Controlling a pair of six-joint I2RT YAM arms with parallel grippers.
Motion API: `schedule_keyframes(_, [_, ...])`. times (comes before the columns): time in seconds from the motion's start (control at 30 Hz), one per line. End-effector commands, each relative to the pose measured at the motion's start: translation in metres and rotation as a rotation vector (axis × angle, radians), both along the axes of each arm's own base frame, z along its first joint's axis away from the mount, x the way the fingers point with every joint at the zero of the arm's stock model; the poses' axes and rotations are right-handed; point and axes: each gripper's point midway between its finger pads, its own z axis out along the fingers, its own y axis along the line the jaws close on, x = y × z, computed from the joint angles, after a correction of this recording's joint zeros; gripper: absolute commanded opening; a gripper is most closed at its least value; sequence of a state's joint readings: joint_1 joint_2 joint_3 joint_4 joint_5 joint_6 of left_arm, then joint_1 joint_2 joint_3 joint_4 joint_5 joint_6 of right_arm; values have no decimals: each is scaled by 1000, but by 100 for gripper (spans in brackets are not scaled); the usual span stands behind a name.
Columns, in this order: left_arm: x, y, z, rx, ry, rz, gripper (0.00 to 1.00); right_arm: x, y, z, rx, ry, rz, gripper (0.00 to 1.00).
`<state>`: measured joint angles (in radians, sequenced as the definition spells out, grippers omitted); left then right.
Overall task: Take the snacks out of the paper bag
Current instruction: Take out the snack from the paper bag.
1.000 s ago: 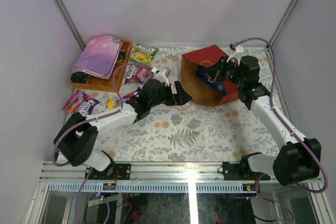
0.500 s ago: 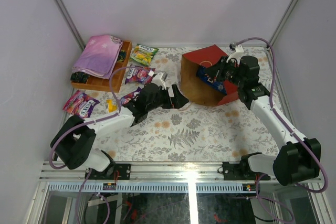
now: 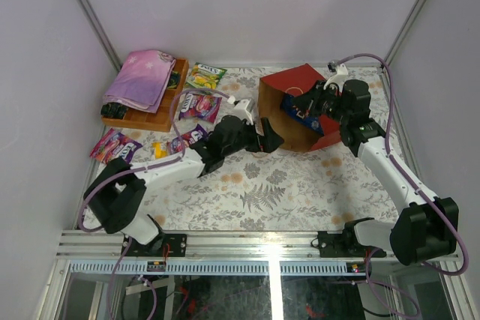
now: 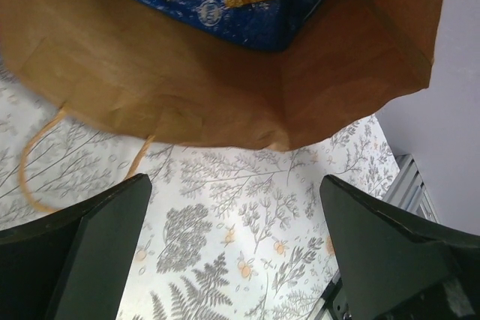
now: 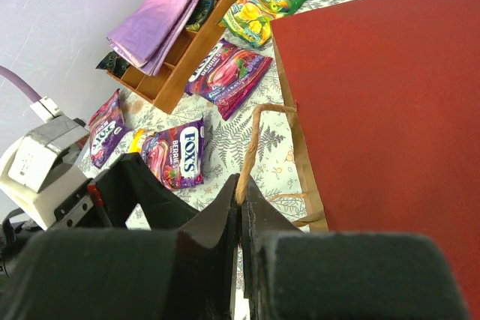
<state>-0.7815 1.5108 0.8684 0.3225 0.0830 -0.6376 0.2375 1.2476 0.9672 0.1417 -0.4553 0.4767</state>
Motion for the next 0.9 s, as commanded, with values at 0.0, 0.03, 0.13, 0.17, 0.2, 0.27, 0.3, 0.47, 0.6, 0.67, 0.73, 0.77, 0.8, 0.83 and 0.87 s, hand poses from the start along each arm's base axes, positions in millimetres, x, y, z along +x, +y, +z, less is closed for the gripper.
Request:
schedule_keyframes(0.0, [10,-37,21,-38,-81,-33,95,-3,-2,23,15,-70,-3,0])
schedule_keyframes(0.03, [10,-45,20,-40,-76,-50,95,-3,-3,23,9,-72,-8,0])
schedule_keyframes(0.13, [10,-70,11,-47,-51,-102,95,-4,-5,24,0,-77,-18,0])
schedule_keyframes(0.17, [11,-77,8,-54,-38,-113,95,-4,-6,25,-1,-78,-20,0])
schedule_keyframes(0.2, [12,-83,3,-58,-24,-127,95,-4,-6,24,-1,-76,-20,0])
schedule_keyframes(0.27, [17,-94,-4,-53,-9,-144,95,-4,-6,24,1,-76,-20,0])
schedule_keyframes(0.3, [21,-98,-10,-51,2,-141,95,-5,-6,24,1,-78,-19,0])
schedule_keyframes(0.47, [42,-114,-32,-28,-4,-121,95,-5,-6,24,3,-78,-22,0])
schedule_keyframes(0.6, [60,-113,-45,-1,-53,-67,95,-7,-7,24,-6,-81,-24,0])
schedule_keyframes(0.67, [77,-104,-57,37,-46,14,95,-7,-8,23,-13,-83,-28,0])
schedule_keyframes(0.73, [97,-93,-70,53,-21,101,96,-7,-9,22,-11,-83,-31,0])
schedule_keyframes(0.77, [105,-90,-75,46,-11,117,96,-7,-8,21,-10,-80,-28,0])
schedule_keyframes(0.8, [113,-88,-82,36,4,126,96,-7,-7,21,-6,-80,-25,0])
schedule_keyframes(0.83, [123,-86,-86,23,20,141,96,-7,-7,20,-3,-77,-21,0])
schedule_keyframes(0.87, [131,-86,-93,15,44,154,96,-7,-6,20,1,-76,-18,0])
